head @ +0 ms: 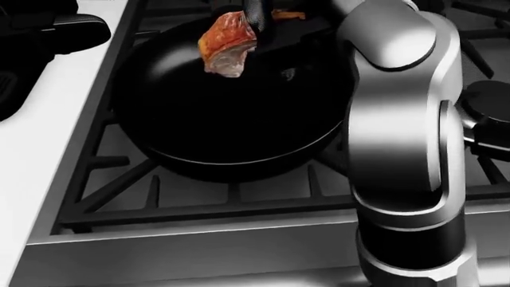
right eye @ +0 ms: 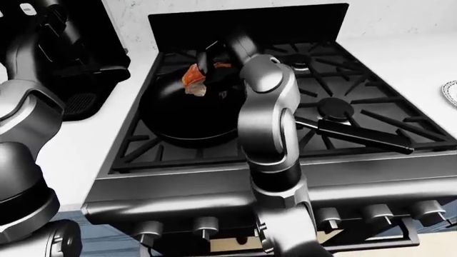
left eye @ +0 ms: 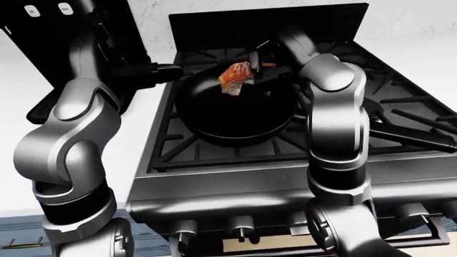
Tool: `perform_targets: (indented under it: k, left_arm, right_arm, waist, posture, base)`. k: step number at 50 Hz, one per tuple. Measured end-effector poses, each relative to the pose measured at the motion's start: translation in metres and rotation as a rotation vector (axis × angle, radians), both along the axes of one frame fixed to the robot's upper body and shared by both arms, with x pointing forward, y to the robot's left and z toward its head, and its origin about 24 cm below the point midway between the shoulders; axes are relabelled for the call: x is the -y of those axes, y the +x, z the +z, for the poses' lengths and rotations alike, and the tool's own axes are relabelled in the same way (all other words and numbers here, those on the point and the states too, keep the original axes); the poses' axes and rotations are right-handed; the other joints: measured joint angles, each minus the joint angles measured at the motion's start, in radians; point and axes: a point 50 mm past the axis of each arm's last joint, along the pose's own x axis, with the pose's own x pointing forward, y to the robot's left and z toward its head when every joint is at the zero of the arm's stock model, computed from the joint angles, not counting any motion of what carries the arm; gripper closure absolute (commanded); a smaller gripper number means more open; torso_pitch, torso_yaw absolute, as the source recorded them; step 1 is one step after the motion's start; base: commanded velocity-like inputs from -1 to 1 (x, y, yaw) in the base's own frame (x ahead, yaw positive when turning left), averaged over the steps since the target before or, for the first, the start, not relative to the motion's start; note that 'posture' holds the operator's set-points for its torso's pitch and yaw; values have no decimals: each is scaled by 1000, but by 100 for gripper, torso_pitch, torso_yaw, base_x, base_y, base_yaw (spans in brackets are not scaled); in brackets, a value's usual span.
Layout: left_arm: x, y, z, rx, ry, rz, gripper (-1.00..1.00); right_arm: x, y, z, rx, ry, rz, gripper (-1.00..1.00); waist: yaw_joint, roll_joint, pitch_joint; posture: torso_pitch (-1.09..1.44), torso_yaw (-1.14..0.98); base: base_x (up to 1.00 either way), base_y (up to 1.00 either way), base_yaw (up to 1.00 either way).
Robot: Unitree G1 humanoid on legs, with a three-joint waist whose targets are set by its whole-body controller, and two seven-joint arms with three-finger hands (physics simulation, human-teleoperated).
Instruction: Pick the lamb chop from the plate and place it in the pan.
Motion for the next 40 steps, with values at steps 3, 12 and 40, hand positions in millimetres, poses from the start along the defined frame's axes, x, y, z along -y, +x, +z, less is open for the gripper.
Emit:
perform_targets:
  k: [3,12,40]
  left_arm:
    - [0,1,-1,-4,0,-1,-100]
    - [0,-1,1,2,0,1,-100]
    - [-1,0,0,-2,-1,2,-100]
  right_arm:
    - [0,3,-2,-6,23,4,100]
    - [0,12,-10,-18,64,8,100]
    - [-11,22,-37,-86,107,61,100]
  waist:
    - [0,-1,-1]
    - [0,-3,-1]
    - [-1,-4,-3]
  posture:
    - [0,0]
    - [0,0]
    - [0,0]
  base:
    - [0,0,0]
    - [0,0,0]
    - [0,0,0]
